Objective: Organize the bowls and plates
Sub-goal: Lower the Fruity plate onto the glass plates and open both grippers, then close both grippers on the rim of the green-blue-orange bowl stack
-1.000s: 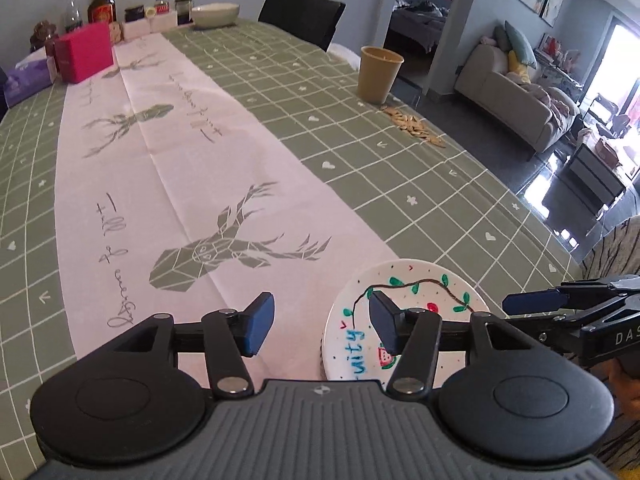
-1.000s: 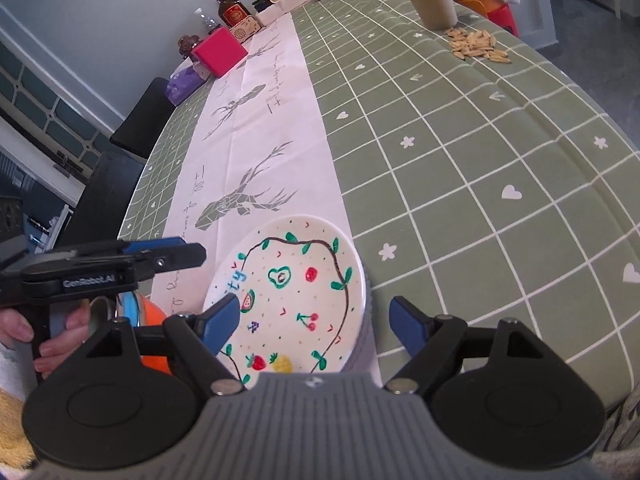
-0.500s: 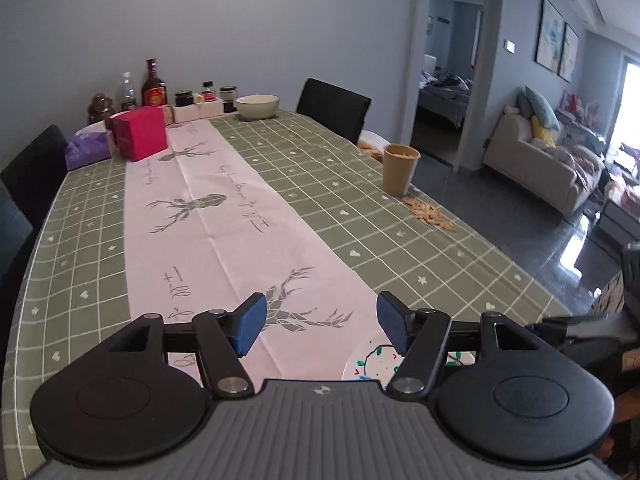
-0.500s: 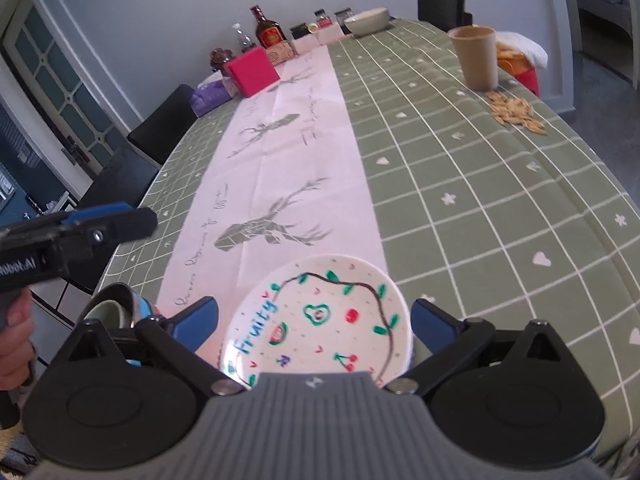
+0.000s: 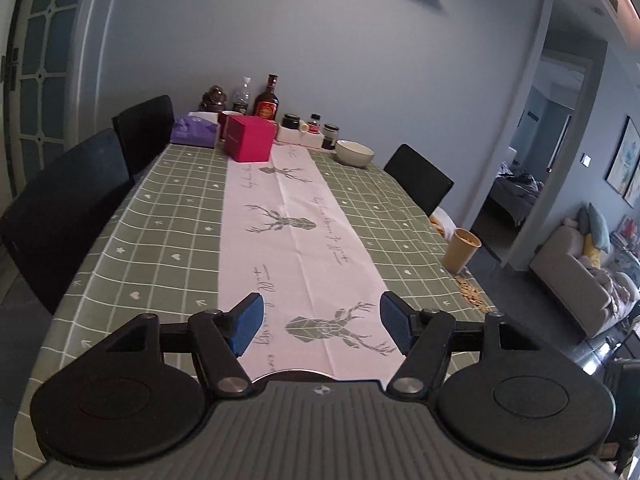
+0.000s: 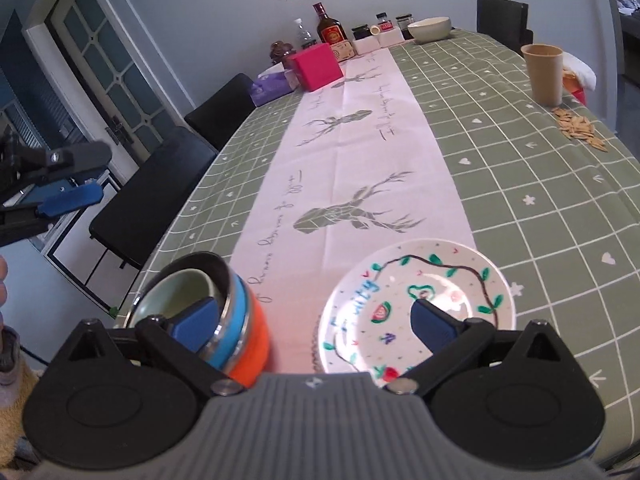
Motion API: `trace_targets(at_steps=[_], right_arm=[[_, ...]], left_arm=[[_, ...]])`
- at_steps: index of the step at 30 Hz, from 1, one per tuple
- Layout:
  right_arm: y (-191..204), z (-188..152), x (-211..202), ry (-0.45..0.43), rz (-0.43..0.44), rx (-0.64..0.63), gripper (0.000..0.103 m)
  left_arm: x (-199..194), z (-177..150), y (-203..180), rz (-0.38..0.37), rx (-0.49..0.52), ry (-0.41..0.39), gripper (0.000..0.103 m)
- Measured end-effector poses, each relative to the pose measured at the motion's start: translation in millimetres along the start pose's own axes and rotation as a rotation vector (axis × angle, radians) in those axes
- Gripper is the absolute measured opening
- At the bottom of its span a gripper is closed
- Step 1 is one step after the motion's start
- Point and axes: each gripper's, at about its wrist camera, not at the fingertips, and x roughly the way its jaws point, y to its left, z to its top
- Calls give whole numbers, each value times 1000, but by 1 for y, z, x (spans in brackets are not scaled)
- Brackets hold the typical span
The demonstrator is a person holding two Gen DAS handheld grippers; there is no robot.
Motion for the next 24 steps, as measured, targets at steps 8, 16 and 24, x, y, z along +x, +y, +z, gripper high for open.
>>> trace_targets(at_steps=[8, 16, 24], right_arm=[[30, 3, 14, 6, 35, -15, 100], [57, -8, 38, 59, 39, -103, 100], [56, -20, 65, 131, 26, -61, 95]], left_arm=[[-4, -33, 19, 67, 99, 150, 79], [15, -60, 49, 129, 35, 298, 79], [21, -71, 54, 91, -5, 330, 79]])
